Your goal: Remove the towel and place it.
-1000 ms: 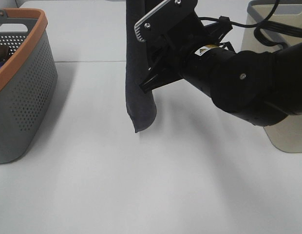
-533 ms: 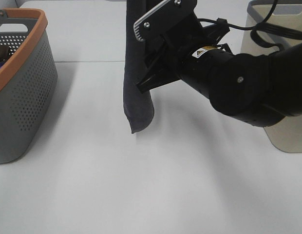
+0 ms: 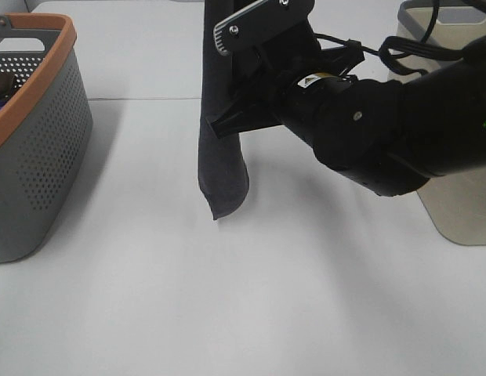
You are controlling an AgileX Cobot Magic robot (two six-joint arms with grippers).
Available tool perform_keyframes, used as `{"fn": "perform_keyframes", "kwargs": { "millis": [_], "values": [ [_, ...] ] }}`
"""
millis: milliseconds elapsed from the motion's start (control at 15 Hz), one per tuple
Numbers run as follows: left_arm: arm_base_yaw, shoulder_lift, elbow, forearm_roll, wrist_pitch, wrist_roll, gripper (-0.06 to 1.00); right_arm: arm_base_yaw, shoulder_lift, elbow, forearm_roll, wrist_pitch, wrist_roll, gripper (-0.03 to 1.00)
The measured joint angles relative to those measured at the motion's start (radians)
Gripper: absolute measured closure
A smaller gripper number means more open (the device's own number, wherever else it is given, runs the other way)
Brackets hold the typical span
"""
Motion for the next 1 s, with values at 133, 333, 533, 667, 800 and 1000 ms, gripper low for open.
{"fn": "perform_keyframes", "kwargs": {
  "millis": [133, 333, 533, 667, 800, 1000],
  "values": [
    [0.000, 0.000, 0.000, -0.001, 0.012, 0.000, 0.94, 0.000, 0.000, -0.011, 0.006, -0.008, 0.000, 0.52],
    [0.000, 0.000, 0.000, -0.001, 0.014, 0.000, 0.94, 0.000, 0.000, -0.011, 0.026, -0.011, -0.001, 0.73],
    [0.000, 0.000, 0.000, 0.007, 0.014, 0.001, 0.94, 0.000, 0.000, -0.012, 0.115, -0.011, -0.083, 0.97],
    [0.000, 0.000, 0.000, 0.047, 0.014, 0.001, 0.94, 0.000, -0.015, -0.012, 0.197, 0.012, -0.167, 0.97],
    [0.004, 0.000, 0.000, 0.113, 0.010, 0.000, 0.94, 0.000, -0.064, -0.012, 0.273, 0.067, -0.249, 0.97],
    [0.004, 0.000, 0.000, 0.221, 0.009, -0.027, 0.94, 0.000, -0.153, -0.012, 0.424, 0.162, -0.419, 0.97]
  ]
}}
